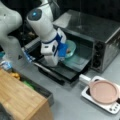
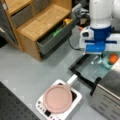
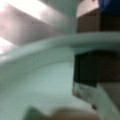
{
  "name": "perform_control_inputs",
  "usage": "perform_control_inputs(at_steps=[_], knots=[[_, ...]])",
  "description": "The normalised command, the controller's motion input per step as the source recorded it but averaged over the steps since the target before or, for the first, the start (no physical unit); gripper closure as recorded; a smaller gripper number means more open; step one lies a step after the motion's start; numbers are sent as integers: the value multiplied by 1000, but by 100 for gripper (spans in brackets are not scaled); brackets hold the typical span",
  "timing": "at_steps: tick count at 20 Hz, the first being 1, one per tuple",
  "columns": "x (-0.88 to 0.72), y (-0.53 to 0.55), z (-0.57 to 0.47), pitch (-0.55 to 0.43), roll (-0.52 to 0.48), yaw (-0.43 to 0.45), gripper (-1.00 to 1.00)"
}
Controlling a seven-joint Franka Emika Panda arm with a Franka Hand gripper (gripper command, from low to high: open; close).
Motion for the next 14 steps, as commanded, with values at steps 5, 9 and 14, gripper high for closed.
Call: perform_control_inputs(at_steps=[5,9,14], knots=[[87,25,104,-24,-150,47,100],[81,-11,147,9,-144,49,100],[100,-59,188,38,-144,33,100]])
